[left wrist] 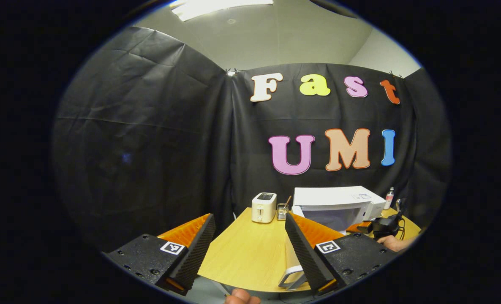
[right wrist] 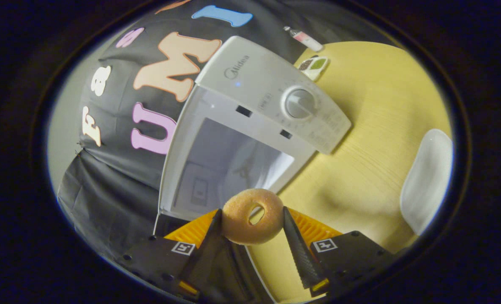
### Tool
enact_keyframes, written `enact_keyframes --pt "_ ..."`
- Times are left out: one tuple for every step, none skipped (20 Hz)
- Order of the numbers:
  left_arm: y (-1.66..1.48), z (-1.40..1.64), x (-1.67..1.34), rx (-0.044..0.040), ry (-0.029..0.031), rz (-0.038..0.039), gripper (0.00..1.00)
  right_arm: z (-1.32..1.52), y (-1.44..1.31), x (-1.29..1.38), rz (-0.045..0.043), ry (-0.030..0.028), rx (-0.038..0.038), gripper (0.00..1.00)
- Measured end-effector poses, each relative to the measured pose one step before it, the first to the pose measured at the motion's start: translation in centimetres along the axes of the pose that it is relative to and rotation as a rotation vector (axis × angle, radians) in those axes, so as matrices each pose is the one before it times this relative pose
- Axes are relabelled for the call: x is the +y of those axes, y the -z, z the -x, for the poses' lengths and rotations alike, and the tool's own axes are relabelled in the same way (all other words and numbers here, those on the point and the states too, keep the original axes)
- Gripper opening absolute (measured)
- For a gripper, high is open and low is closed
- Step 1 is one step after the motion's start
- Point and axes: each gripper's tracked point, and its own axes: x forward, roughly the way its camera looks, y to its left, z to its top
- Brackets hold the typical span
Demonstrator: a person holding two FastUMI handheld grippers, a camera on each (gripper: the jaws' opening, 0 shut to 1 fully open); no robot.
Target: Open the microwave oven with the left hand, put the food in, and close the microwave oven.
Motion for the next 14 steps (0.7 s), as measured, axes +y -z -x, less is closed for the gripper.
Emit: enact_keyframes --pt "-0.302 0.162 -0.036 -0.00843 0.00149 0.01625 0.97 -1.027 0.127 0.354 -0.02425 -0.00616 -0.0075 0.79" --pt "-0.034 0.073 -0.138 0.00289 -0.0023 0.01368 0.97 -0.922 0.218 0.22 -0.02594 0.00494 -0.00595 0.79" --pt "0.264 -0.068 -0.025 0.00705 -0.00409 0.00313 0.96 -0.82 -0.152 0.161 -0.02439 0.00024 -0.01466 0.79" --pt "0.152 0.09 -0.074 0.00531 -0.00506 -0.00519 0.96 -0.635 -0.117 0.277 -0.01638 0.00116 -0.01593 0.79" --pt "-0.046 0.029 0.022 0.00202 -0.00645 -0.00571 0.96 -0.68 -0.091 0.241 -0.01449 -0.00057 -0.01565 0.79" --pt "-0.116 0.0 -0.113 0.00122 -0.00372 -0.00159 0.96 -0.775 0.048 0.165 -0.01456 0.00073 -0.01022 0.79" --pt "0.008 0.062 -0.142 0.00366 0.00228 0.00151 0.96 -0.696 0.177 -0.023 -0.01243 0.0074 -0.00084 0.85" --pt "0.15 0.078 -0.055 0.00347 0.00209 0.00416 0.97 -0.63 0.108 -0.016 -0.00752 0.00805 -0.00661 0.85" --pt "0.127 -0.041 0.027 0.00389 -0.00017 0.00583 0.96 -0.749 -0.065 -0.3 0.00412 0.01189 -0.00955 0.85" --pt "0.232 -0.044 0.081 0.00671 -0.00391 0.00656 0.97 -0.67 0.052 -0.047 0.00838 0.00693 -0.01454 0.79" --pt "0.288 -0.01 0.257 0.00956 -0.00753 0.00672 0.96 -0.563 0.029 -0.089 0.00292 0.00997 -0.00826 0.79" --pt "0.353 0.001 0.339 0.00929 -0.0076 0.00697 0.96 -0.505 0.046 0.225 -0.00796 0.00015 -0.00859 0.78" --pt "0.161 -0.025 0.195 0.0072 -0.00685 0.0071 0.97 -0.475 -0.02 0.162 -0.01085 0.0032 -0.00753 0.79" --pt "0.389 0.059 0.255 0.00774 -0.00759 0.00391 0.96 -0.598 0.088 0.163 -0.0071 0.00331 -0.00599 0.78"
